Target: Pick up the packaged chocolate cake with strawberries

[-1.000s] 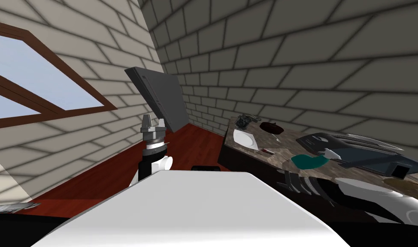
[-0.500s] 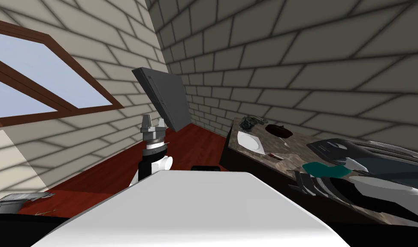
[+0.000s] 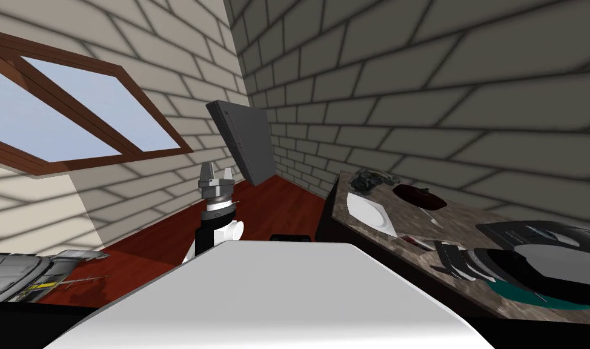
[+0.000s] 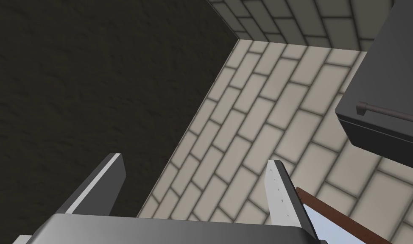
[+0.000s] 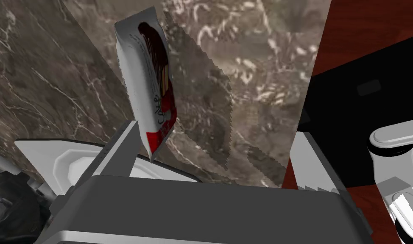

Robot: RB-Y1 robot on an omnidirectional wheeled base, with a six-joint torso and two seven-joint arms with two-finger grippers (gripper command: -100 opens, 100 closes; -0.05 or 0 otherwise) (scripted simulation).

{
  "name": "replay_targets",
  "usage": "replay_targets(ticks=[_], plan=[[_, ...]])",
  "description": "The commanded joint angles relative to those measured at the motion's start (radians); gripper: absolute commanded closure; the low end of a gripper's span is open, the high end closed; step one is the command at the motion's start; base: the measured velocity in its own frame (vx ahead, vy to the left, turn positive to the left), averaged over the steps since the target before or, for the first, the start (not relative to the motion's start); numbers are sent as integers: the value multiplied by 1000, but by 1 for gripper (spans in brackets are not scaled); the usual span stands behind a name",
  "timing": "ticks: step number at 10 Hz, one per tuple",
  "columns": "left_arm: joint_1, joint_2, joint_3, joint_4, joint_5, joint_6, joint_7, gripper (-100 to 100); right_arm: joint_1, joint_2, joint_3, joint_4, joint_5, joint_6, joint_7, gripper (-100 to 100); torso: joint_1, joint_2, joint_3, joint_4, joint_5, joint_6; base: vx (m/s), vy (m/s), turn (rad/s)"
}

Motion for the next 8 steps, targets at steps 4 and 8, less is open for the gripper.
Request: replay_targets(ticks=[4,8], plan=[[0,0,0,0,0,0,0,0,-13,-7,11,18,25,10,8,0,-4,7,4,2,-1,1,66,1,74],[0,0,0,0,0,0,0,0,-95,-29,91,-69,84,67,-103,-100,-8,15,9,4,-2,1,-47,-44,27]])
